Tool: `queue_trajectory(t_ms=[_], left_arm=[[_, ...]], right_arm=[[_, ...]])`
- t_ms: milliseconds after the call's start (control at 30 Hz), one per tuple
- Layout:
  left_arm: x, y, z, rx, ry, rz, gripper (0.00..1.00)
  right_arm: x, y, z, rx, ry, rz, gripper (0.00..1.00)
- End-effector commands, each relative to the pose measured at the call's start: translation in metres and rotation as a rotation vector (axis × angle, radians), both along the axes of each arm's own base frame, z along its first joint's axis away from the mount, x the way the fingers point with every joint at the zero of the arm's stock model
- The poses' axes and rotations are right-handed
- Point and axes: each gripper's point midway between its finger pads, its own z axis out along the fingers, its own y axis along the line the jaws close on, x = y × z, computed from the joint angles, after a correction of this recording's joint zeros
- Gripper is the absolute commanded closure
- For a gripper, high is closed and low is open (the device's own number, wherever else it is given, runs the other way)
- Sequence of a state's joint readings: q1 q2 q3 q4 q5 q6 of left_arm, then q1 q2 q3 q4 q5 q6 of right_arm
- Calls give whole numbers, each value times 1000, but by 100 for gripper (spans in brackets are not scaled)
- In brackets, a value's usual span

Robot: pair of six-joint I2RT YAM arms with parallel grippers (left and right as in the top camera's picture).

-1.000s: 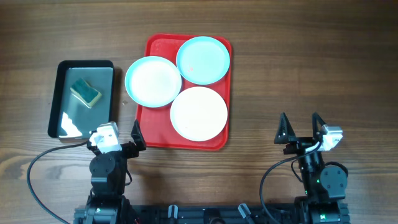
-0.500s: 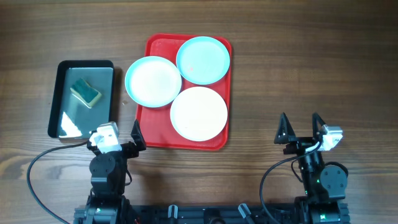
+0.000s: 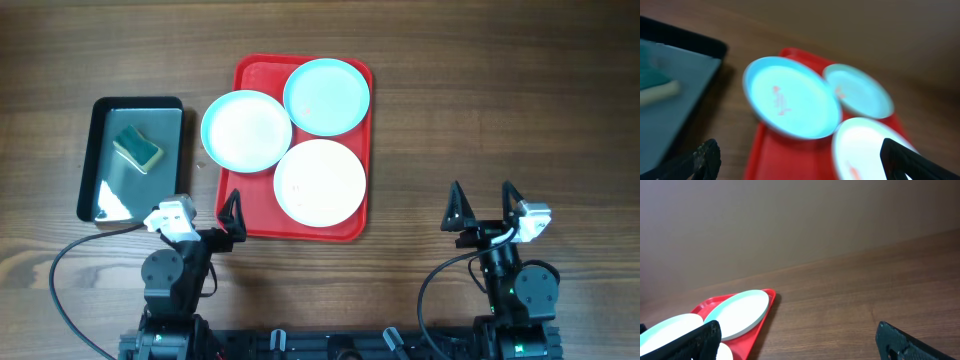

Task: Clean dirty plates on tray and stack at the side

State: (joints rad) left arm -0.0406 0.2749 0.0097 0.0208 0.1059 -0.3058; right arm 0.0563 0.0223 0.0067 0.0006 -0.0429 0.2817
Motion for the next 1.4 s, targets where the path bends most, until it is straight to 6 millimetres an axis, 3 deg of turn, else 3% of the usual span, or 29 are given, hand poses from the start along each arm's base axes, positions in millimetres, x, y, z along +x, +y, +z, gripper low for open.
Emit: queue_trajectory(t_ms=[0,233,433,633,733,933,1167,1367], left_arm=[[-2,-23,21,-176,-16,-100,0],[-1,-9,87,-79,-46,-33,0],[8,33,135,32,100,198,0],[29,66,163,139,279,379,0],[49,68,175,175,333,386,0],[83,60,173,156,337,353,0],[93,61,157,171,384,356,0],[81,111,141,153,428,725,1]], right_arm=[[0,-4,1,-17,-7,-20,0],[0,-4,1,-17,-7,-20,0],[0,-4,1,-16,-7,-20,0],[0,-4,1,-17,-7,-20,0],[0,-4,1,-17,-7,-20,0],[0,-4,1,-17,-7,-20,0],[0,-4,1,-17,-7,-20,0],[0,-4,1,-17,-7,-20,0]])
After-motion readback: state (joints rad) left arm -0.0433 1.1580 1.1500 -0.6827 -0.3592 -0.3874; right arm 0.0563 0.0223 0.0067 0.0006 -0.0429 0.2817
